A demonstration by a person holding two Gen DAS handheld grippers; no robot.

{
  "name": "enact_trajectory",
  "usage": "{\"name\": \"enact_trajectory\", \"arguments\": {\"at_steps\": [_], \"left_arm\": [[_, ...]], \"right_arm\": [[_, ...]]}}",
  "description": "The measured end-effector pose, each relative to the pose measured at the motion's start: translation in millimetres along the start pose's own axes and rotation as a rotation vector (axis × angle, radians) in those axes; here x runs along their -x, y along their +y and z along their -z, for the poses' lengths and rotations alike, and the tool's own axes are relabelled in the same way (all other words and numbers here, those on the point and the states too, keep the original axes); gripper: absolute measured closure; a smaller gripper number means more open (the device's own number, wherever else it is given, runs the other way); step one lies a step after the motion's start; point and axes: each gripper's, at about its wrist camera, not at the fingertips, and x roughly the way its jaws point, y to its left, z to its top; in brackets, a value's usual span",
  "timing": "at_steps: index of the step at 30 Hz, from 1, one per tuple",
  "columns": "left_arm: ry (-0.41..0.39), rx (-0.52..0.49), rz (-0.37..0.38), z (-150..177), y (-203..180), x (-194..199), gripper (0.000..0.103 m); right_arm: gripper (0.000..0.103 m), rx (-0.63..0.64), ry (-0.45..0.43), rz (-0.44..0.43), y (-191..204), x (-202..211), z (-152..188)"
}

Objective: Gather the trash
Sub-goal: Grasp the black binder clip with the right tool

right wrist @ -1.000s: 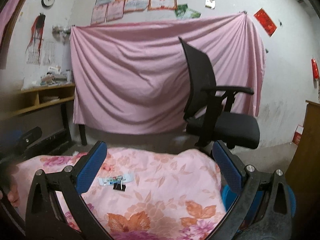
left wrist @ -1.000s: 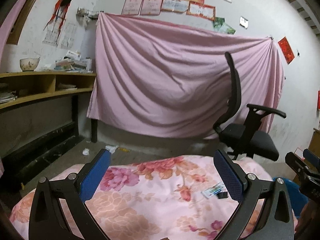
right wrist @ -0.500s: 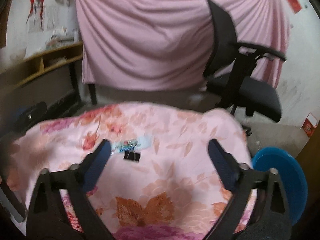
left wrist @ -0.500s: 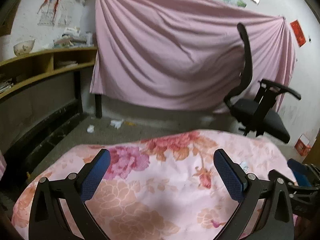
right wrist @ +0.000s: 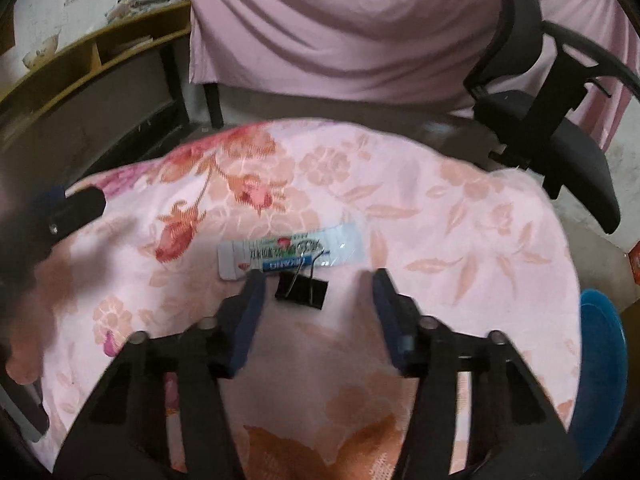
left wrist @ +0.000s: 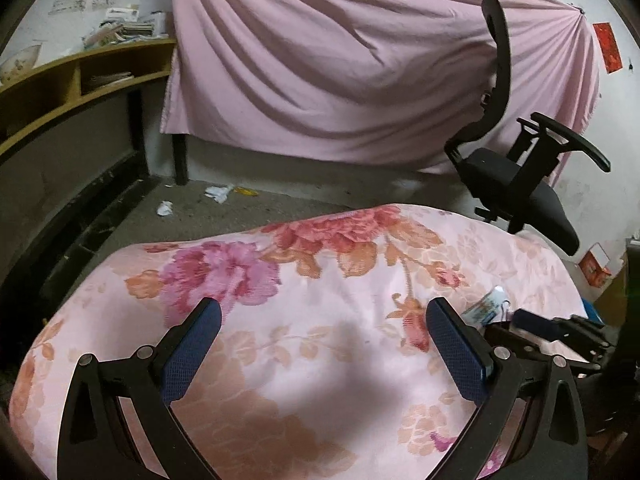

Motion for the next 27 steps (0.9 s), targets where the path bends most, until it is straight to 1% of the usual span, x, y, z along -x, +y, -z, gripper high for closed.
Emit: {"name": "enact_trajectory", "arguments": {"at_steps": [1,2,3,6,8,10,12,15,16,18,20,23,25,27], "left_arm": [[0.006,-0.003,0.032,-0.7,-2.0,-1.5,0.009],[0.016,-0.004,0.062,-2.8,-4.1,-2.4,0.018],[0.030,-0.003,0.091,-4.0,-6.8,-4.6,0.026],[0.060,-0.009,0.145,-7.0,-16.5,-12.4,0.032],[0.070,-0.031,0.166,-9.1,-24.3,-15.2,0.038],[0.077,-0.070,0.181,-10.6,-34.2,-17.7,0.040],[0.077,-0.122,0.186,-9.6,-46.0,-21.1,0.045],[0.086,-0.238,0.165,-5.0,-66.8,-27.7,0.045],[0.097,-0.278,0.169,-3.1,-74.2,-30.4,0.045],[0.111,-0.333,0.179,1.8,-85.5,-34.7,0.045],[0.130,-0.390,0.166,4.8,-96.8,-41.1,0.045],[0.156,-0.455,0.156,10.8,-109.7,-49.8,0.045],[0.176,-0.488,0.133,14.6,-117.3,-57.1,0.045],[0.178,-0.495,0.121,16.1,-120.8,-62.6,0.046]], "right_arm": [[0.048,-0.008,-0.004,-0.008,-2.0,1.7,0.9],[0.054,-0.014,-0.005,-0.015,-4.0,2.8,1.3],[0.058,-0.021,-0.003,-0.020,-5.9,3.2,1.8],[0.058,-0.036,-0.001,-0.016,-13.0,7.4,6.2],[0.058,-0.035,-0.002,0.030,-19.7,14.1,11.9],[0.058,-0.062,-0.009,0.049,-32.3,21.9,18.2],[0.058,-0.089,-0.012,0.051,-43.6,28.7,23.5],[0.058,-0.108,-0.015,0.068,-56.5,36.0,29.4],[0.058,-0.121,-0.018,0.070,-63.3,39.4,32.0],[0.058,-0.148,-0.022,0.068,-71.9,43.6,35.6],[0.058,-0.190,-0.031,0.056,-83.0,49.0,39.4],[0.058,-0.229,-0.037,0.045,-97.5,52.4,40.8],[0.058,-0.249,-0.040,0.032,-104.3,54.2,42.8],[0.058,-0.264,-0.043,0.018,-107.4,54.8,45.0]]}}
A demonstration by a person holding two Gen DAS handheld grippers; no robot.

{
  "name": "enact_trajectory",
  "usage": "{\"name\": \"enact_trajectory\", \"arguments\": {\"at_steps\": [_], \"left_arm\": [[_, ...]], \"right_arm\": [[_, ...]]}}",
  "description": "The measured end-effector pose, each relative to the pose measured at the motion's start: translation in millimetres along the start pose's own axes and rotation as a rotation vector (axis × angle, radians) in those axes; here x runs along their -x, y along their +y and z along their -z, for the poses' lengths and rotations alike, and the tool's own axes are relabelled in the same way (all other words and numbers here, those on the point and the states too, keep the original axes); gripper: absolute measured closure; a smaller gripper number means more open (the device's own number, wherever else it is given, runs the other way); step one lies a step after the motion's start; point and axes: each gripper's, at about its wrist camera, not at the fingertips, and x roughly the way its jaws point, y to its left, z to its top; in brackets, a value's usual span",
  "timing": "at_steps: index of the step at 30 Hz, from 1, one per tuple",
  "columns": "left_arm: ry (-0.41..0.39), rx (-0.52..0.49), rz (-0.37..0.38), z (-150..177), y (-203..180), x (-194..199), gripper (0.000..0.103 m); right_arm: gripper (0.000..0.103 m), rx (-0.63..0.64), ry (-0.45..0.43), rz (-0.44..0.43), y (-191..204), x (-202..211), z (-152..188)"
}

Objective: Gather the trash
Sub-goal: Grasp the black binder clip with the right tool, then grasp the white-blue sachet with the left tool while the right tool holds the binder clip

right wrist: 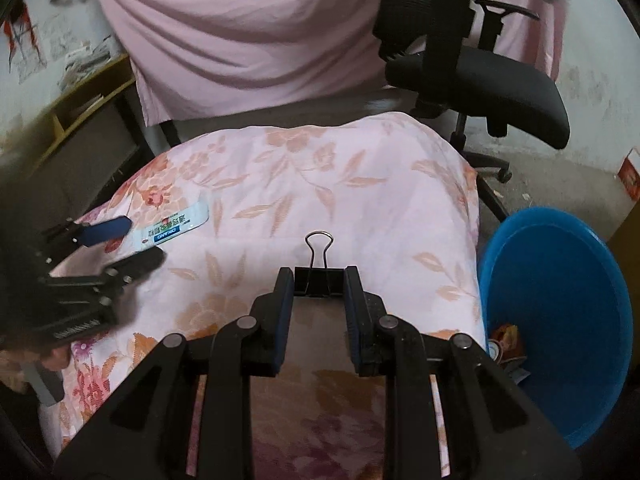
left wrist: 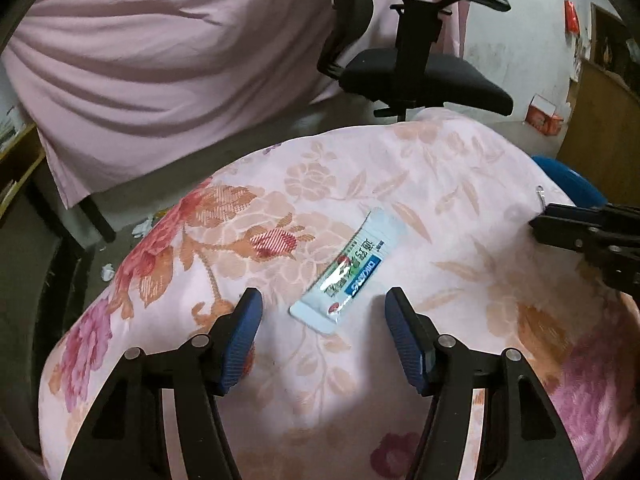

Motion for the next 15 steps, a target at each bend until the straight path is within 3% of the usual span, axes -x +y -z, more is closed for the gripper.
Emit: {"name": "enact_trajectory", "arguments": {"at_steps": [9,15], "left_arm": [[-0.004,-0.063,0.006,-3.6,-16.5,-6.5,0.080],[-0.014,-0.115,-0.022,-0.1,-32.7,-5.7,0.086]], "right_arm": [[0.058,-0.013,-0.005,-0.013,0.0,0.1,1.8],[0.058,-0.049,-0.024,-0.042,-5.4,3.0,3.7]]}}
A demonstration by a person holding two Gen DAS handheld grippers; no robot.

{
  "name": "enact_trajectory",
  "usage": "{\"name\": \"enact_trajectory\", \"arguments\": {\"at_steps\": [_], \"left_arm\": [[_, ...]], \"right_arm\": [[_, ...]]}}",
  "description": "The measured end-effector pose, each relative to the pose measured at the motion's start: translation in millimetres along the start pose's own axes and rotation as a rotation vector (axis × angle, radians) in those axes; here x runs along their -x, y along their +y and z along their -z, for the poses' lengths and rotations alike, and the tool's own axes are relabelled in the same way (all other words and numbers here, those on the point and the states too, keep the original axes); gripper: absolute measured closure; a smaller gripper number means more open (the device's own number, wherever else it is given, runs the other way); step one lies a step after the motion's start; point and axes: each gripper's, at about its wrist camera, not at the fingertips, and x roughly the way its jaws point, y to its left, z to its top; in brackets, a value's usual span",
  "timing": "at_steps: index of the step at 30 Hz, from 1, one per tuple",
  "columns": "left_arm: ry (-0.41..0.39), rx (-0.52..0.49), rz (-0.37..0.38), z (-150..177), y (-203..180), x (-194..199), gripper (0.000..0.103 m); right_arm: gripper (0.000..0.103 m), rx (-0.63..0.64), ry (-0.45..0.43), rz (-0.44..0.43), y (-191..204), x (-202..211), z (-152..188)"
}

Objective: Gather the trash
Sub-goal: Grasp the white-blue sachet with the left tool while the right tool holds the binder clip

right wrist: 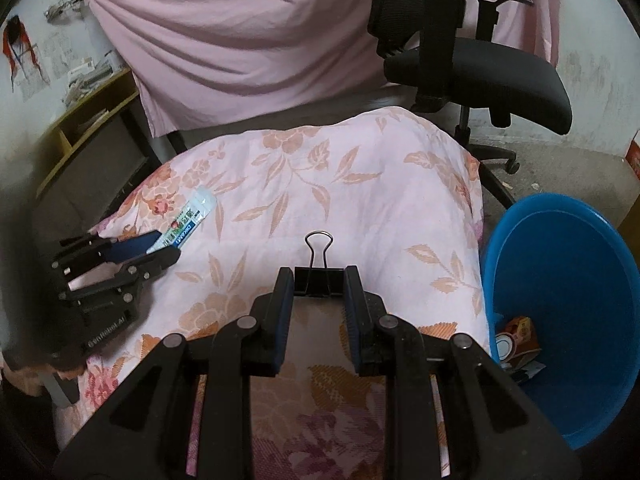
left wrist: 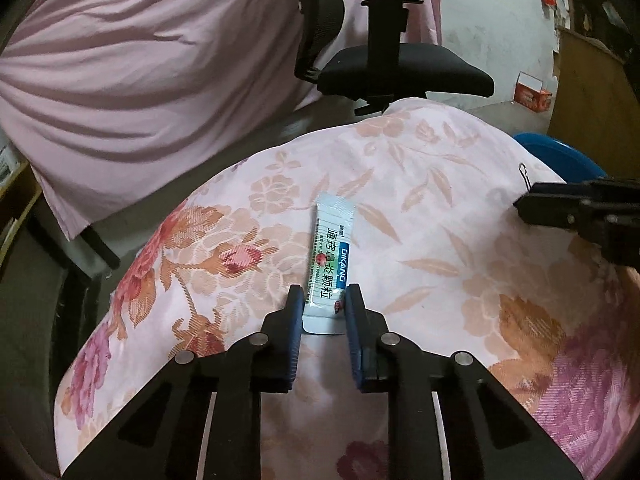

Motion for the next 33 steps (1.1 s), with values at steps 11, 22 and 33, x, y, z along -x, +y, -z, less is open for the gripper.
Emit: {"name": "enact_trajectory", "arguments": {"at_steps": [11,22,33], "left_arm": [[0.000,0.055,0.030,1.3,4.1,5.7,0.086],[-0.105,0.170,0.123,-8.6,8.1,32.1,0.086],[-0.430,0.324,0.173,-29.0,-12.2,86.9,0.100]], "right_arm": [[0.058,0.000,-0.063,-0.010,-0.6,9.0,2.0],[0.058,-0.017,-0.177,-0.010,-2.3,27.7,3.1],[0.058,-0.044,-0.528,0.004,-8.3,94.7,7.9]]}}
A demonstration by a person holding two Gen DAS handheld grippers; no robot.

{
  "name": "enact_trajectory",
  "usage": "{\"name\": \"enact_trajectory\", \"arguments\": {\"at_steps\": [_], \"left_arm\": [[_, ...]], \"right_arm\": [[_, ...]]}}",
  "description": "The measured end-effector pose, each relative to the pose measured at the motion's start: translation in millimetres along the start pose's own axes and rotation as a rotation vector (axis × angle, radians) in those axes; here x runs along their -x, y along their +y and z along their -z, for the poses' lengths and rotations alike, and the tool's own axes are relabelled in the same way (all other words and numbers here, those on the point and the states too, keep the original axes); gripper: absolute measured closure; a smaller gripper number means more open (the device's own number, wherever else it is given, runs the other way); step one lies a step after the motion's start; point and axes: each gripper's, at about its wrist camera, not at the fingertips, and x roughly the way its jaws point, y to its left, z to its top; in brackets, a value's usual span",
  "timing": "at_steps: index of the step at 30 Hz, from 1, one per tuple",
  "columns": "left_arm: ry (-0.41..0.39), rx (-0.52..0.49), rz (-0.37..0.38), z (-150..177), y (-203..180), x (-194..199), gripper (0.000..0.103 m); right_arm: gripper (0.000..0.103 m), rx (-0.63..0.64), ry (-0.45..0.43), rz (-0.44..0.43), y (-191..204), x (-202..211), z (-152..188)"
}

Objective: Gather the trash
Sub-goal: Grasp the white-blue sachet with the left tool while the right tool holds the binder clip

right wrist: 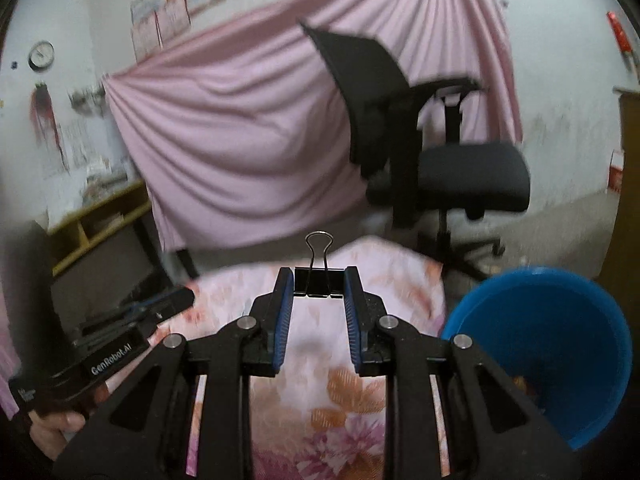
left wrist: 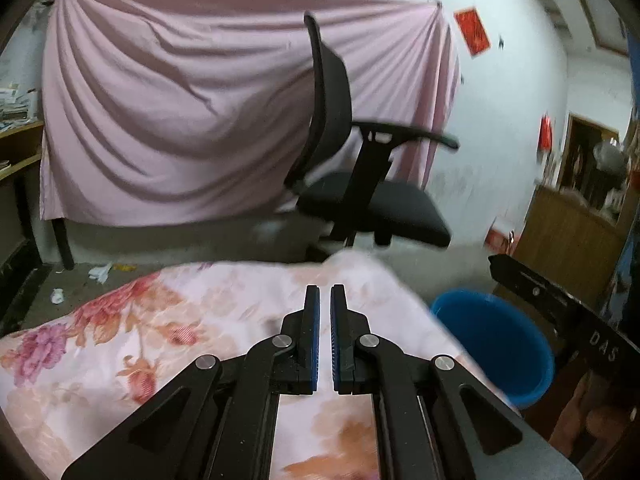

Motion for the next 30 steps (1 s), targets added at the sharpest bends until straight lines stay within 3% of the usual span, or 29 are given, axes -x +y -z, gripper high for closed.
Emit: {"name": "enact_trajectory", "arguments": {"at_steps": [2,5,10,11,13,14,15,21,25,30], "left_arm": [[-0.001,0.000,0.006,-3.5,-7.5,-1.7,0.100],[0.052,-0.015,-0.004,-5.2,-11.4,-12.6,0.100],[0.173,0.022,-0.033,-3.1,6.1,-26.1,0.098],[0.202,0.026,-0.049,-2.8,11.7,-29.4,0.094],[0.244,0.024,-0.072,1.9,15.9,-33.5,0.078],[0.262,0.021,-0.090,4.6,18.1,-35.6,0.064],[0.269,0.020,-0.102,8.1,20.3,-34.5,0.060],[0.375,-0.032,-0.148,27.5,28.1,-50.5,0.059],[0.421,0.005,-0.095,33.6,29.7,-57.8,0.059],[0.454,-0.013,-0.104,36.6,23.0,-67.8,0.061]], "right_arm": [[0.058,0.001,-0.041,-0.005,-0.5,8.3,-4.4],[0.058,0.009,-0.032,-0.005,-3.0,7.5,-6.7],[0.058,0.005,0.074,-0.004,-10.1,-7.7,-0.3],[0.058,-0.001,0.102,-0.003,-11.7,-12.3,2.1],[0.058,-0.014,0.161,0.001,-13.4,-22.9,6.3],[0.058,-0.017,0.190,0.003,-14.0,-27.9,8.9],[0.058,-0.016,0.214,0.006,-13.9,-32.2,12.0],[0.058,0.003,0.303,0.021,-10.5,-45.4,22.9],[0.058,0.003,0.326,0.024,-11.0,-48.6,25.7],[0.058,0.001,0.336,0.019,-10.0,-49.4,26.5]]}}
